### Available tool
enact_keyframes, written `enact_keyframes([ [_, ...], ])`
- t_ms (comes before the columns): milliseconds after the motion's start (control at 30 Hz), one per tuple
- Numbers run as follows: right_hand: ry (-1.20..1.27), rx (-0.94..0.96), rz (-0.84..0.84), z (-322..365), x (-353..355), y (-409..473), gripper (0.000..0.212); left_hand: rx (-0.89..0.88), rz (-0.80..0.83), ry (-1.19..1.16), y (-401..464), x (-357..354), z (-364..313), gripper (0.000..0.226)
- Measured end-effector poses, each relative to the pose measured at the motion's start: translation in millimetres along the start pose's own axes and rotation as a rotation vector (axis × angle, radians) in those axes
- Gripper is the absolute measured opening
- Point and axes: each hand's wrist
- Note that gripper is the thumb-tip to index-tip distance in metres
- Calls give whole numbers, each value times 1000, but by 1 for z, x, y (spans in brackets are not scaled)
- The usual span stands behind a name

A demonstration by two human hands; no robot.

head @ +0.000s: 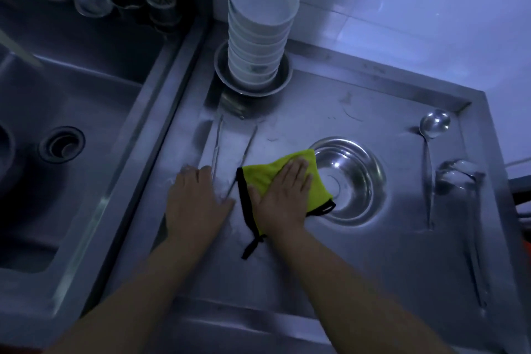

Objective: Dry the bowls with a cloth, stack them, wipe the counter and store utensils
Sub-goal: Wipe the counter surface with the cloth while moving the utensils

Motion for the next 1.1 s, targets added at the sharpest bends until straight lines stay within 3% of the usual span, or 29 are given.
enact_keyframes([
  [100,-49,80,2,-6,4,33,97,-11,105,99,9,-8,3,80],
  [333,-96,234,0,3,9,-9,90,21,109,26,8,4,11,65],
  [500,-17,71,105,23,1,-37,91,29,118,-32,3,23,27,70],
  [700,-34,23,22,5,8,52,77,112,91,-104,17,21,32,67],
  [867,-26,21,-59,-50,22,122,90,105,24,-72,31,26,12,60],
  [1100,-115,21,-26,-106,42,211,88,230,-58,-107,45,19,8,56],
])
Point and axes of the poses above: each hand's wrist, its own y-axis towards the middle knuckle, its own x-axis out of the back of the hand, z = x × y, and after that the axes turned 14 degrees about x, right-handed
